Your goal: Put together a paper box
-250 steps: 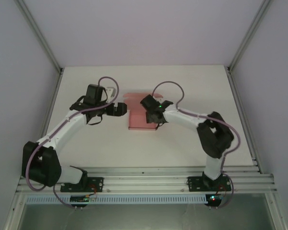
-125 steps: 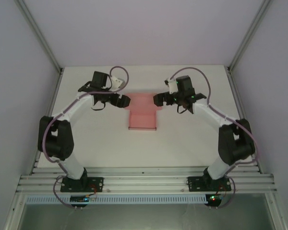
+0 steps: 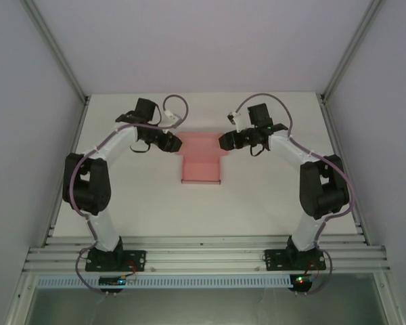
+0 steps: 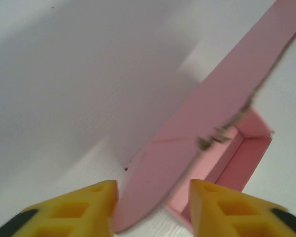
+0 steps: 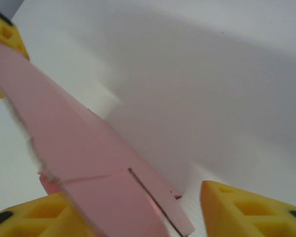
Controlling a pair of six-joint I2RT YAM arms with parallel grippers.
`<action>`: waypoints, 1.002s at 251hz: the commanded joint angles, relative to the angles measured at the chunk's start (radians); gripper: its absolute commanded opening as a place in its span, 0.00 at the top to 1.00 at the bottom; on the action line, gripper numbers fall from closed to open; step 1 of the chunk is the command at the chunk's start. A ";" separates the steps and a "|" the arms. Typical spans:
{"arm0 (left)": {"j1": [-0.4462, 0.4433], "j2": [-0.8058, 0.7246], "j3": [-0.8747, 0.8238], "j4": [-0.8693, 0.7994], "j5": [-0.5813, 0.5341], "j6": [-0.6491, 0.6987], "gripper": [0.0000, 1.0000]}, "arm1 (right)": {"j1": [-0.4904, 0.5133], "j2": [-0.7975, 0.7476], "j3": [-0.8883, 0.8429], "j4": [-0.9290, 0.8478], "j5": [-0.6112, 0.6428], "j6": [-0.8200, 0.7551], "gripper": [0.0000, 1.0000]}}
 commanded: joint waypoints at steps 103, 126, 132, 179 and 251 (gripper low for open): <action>-0.175 -0.037 0.059 0.020 -0.562 -0.261 1.00 | 0.161 -0.045 0.083 -0.118 0.528 -0.072 0.96; -0.237 -0.017 0.113 -0.020 -0.733 -0.362 1.00 | 0.214 -0.056 0.076 -0.068 0.652 -0.014 0.99; -0.248 -0.012 0.127 -0.029 -0.750 -0.384 1.00 | 0.228 -0.057 0.073 -0.048 0.696 0.009 0.99; -0.286 -0.008 0.173 -0.025 -0.771 -0.561 1.00 | 0.283 -0.055 0.059 0.054 0.808 0.222 1.00; -0.286 -0.090 -0.003 0.330 -0.690 -0.797 1.00 | 0.280 -0.047 -0.093 0.518 0.774 0.549 1.00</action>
